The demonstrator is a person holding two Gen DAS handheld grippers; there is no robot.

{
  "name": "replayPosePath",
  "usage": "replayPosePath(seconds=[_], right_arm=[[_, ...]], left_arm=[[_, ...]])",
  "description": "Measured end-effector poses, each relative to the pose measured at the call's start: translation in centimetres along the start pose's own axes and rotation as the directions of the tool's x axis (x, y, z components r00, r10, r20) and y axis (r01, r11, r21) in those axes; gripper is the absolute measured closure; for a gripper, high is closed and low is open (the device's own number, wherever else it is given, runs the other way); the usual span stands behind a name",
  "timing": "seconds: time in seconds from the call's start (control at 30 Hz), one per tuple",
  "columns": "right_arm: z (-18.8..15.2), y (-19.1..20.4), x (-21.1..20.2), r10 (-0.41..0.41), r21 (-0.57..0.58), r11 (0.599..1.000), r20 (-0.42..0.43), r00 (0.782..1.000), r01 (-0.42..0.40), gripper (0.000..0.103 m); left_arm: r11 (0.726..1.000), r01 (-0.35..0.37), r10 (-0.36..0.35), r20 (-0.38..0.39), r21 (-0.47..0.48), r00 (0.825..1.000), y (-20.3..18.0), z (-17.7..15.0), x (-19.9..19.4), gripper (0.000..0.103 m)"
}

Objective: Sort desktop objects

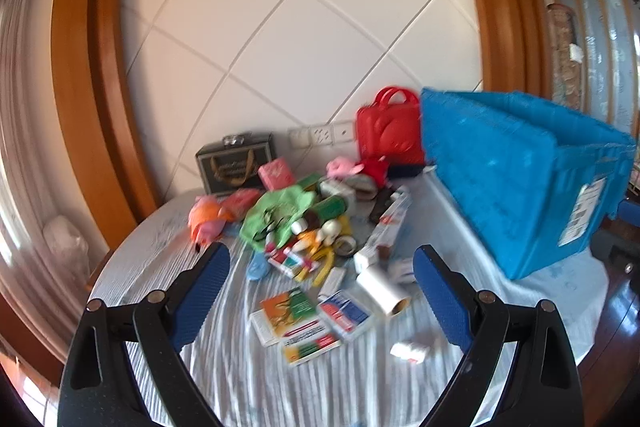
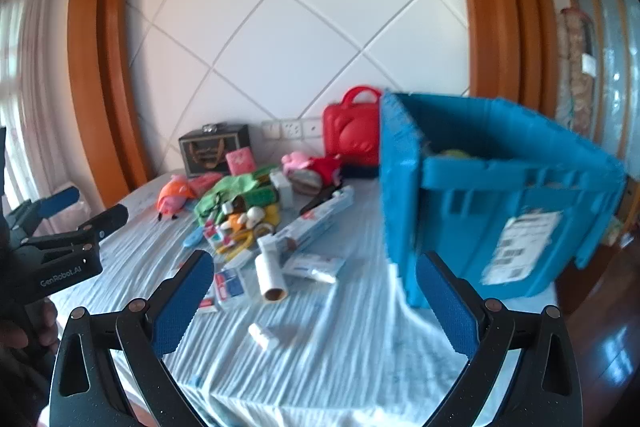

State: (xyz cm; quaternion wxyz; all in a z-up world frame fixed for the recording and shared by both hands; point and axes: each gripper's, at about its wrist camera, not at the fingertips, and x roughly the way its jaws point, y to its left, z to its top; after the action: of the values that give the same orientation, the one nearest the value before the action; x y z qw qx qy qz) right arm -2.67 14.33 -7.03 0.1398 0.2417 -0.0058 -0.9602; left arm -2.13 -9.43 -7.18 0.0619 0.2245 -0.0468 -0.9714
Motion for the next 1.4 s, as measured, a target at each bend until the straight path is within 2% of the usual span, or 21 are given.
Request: replayPosePath(seconds=[0.27,0.47,0.53,0.67,0.87,0.93,1.07,1.13,1.27,1.4], right_arm=[[-0.5,4.3,8.6,0.062,-0.013,0.998,-0.120,0.991,-0.064,0.000],[2.4,8.2,16.1,0.101,-0.010,0.994,-0.170,0.980,-0.105,0.000],[3.4,9.2,18.3,0.110,-0.003,0.994,-0.177,0.978,-0.112,0.000],[4.6,10.1,21.5,0.114,0.054,0.993,-0.189,0.975,-0.105,0.000],[6.9,10.7,26.4,0.107,-0.003,0.994,-0.220,0.970,-0.110,0.001],[7.6,10.3,28.0,0.123,0.002,0.992,-0.230,0.965,-0.126,0.000],[8.5,9.8,31.3,0.155,0.008,0.987,-0.272,0.950,-0.159,0.000],[8.7,10.0,32.3,0.179,0.002,0.983,-0.277,0.944,-0.186,0.000],[7.5,11.3,33.7,0.222,-0.098,0.958,-0.338,0.914,-0.269,0.001],[2.9,11.9,34.5,0.269,-0.167,0.908,-0.470,0.841,-0.384,0.001]], left_arm=[[0.999,-0.009,0.012,-0.052,0.050,0.999,6.2,-2.2,6.3,0.009],[0.997,0.004,0.002,-0.078,0.072,0.997,10.7,-2.1,11.3,0.009],[0.998,0.030,-0.024,-0.095,0.062,0.995,11.8,-1.6,13.2,0.009],[0.994,0.039,-0.030,-0.084,0.100,0.996,12.7,-0.8,16.0,0.009],[0.993,0.078,-0.070,-0.089,0.093,0.994,13.2,0.0,19.4,0.009],[0.991,0.072,-0.061,-0.094,0.111,0.994,12.8,0.0,19.8,0.009],[0.984,0.102,-0.083,-0.131,0.147,0.988,12.1,-1.1,20.5,0.009],[0.981,0.097,-0.067,-0.175,0.167,0.982,11.8,-2.4,21.0,0.009],[0.988,0.105,-0.076,-0.238,0.112,0.968,11.9,-4.0,21.7,0.009],[0.988,0.135,-0.107,-0.286,0.080,0.952,10.9,-5.6,22.5,0.009]])
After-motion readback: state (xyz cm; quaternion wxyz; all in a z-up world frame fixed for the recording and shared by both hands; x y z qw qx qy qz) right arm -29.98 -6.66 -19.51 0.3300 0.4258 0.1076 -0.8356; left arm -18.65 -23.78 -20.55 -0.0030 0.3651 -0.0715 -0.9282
